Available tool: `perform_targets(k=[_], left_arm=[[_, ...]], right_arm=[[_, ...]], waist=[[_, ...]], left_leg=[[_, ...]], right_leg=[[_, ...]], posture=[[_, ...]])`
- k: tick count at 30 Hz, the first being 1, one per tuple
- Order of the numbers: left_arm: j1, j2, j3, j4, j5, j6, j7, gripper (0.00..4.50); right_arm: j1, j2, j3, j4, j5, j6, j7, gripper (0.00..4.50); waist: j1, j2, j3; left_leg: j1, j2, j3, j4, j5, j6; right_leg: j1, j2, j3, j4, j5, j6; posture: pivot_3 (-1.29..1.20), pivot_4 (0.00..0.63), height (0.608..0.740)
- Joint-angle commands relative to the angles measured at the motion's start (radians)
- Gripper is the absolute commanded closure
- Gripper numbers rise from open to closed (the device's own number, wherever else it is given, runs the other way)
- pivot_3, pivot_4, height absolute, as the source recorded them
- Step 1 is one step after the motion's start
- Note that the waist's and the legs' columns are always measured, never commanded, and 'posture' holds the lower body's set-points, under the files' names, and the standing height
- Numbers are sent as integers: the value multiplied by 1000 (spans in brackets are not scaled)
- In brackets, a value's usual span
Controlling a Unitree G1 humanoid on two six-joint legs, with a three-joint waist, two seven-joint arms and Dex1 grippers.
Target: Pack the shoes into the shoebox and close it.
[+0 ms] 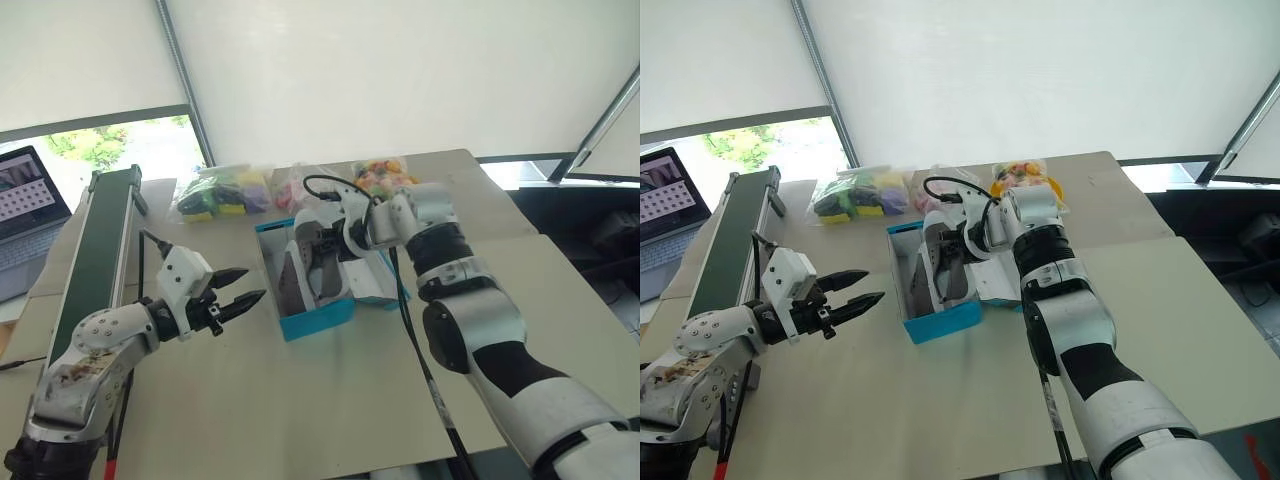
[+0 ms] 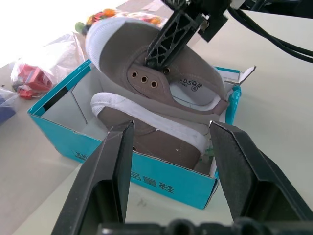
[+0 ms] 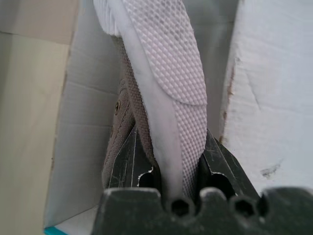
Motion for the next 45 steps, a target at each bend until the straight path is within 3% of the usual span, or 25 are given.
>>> perform_targets(k=[1, 14, 19, 21, 22, 27, 31, 34, 38, 39, 40, 45], left_arm=[[9, 4, 30, -50, -11, -4, 13, 1892], [49, -23, 27, -95, -16, 6, 44, 1892], [52, -25, 26, -98, -16, 9, 50, 1892], [53, -24, 27, -98, -16, 10, 52, 1851], [51, -23, 27, -96, -17, 11, 52, 1851], [22, -22, 16, -79, -14, 13, 51, 1851], [-9, -22, 6, -53, -10, 13, 41, 1851], [-41, -20, -9, -26, -3, 10, 27, 1851], [-86, -14, -27, 27, 10, -3, 2, 1851], [-99, -15, -33, 41, 13, -5, -4, 1851], [-111, -16, -40, 54, 15, -7, -10, 1851], [-162, -9, -69, 114, 21, -24, -57, 1851]], right_arm=[[16, -4, 28, 26, -43, -61, 13, 3895], [6, 126, 166, 242, -190, -275, 119, 3895], [-36, 142, 124, 284, -202, -353, 102, 3895], [-62, 126, 71, 288, -177, -354, 84, 3044], [-73, 120, 55, 288, -169, -352, 82, 2923], [-143, 50, -10, 207, -145, -333, 118, 1160], [-179, -32, -114, 100, -58, -164, 119, 1160], [-121, -99, -152, -167, 26, 19, 153, 1160], [65, -164, -224, -573, 149, 164, 179, 1160], [136, -190, -232, -674, 181, 187, 196, 1660], [206, -217, -237, -760, 203, 205, 207, 1729], [545, -311, -349, -1096, 380, 307, 300, 3457]], waist=[[-2, 0, 0], [-10, 1, -1], [-10, 1, -1], [-12, 1, -1], [-12, 1, -1], [-11, 1, 0], [-2, 2, 0], [-3, 2, 0], [2, 1, 0], [5, 1, 0], [12, 1, 0], [40, 1, 0]], left_leg=[[0, 0, 0, 0, 0, 0], [2, 0, -1, 1, 0, 0], [2, 0, -3, 1, 0, 0], [2, -1, -3, 1, 0, 0], [2, -1, -3, 1, 0, 0], [1, -1, -4, 0, 0, -1], [-1, -3, -8, 1, 0, -1], [0, -2, -9, 0, 0, -1], [-1, -2, -9, 1, 0, 0], [-1, -2, -9, 1, 0, 0], [-1, -2, -9, 1, 0, 0], [-2, -4, -9, 2, 0, 1]], right_leg=[[0, 0, 0, 0, 0, 0], [1, 1, 0, 3, 0, 0], [0, 1, 0, 4, 0, 0], [0, 2, 0, 5, 0, 0], [0, 2, 0, 5, 0, 0], [-1, 2, 0, 5, 0, 0], [-1, 1, 0, 5, 0, 0], [1, 1, -1, 5, 0, 0], [1, 1, -1, 5, 0, 0], [1, 0, -1, 5, 0, 0], [1, 0, -1, 5, 0, 0], [3, -1, -1, 2, 0, 0]], posture=[[0, 150, 646], [0, 150, 646], [0, 150, 646], [0, 150, 646], [0, 150, 646], [0, 150, 646], [0, 150, 646], [0, 150, 646], [0, 150, 646], [0, 150, 646], [0, 150, 646], [0, 150, 646]])
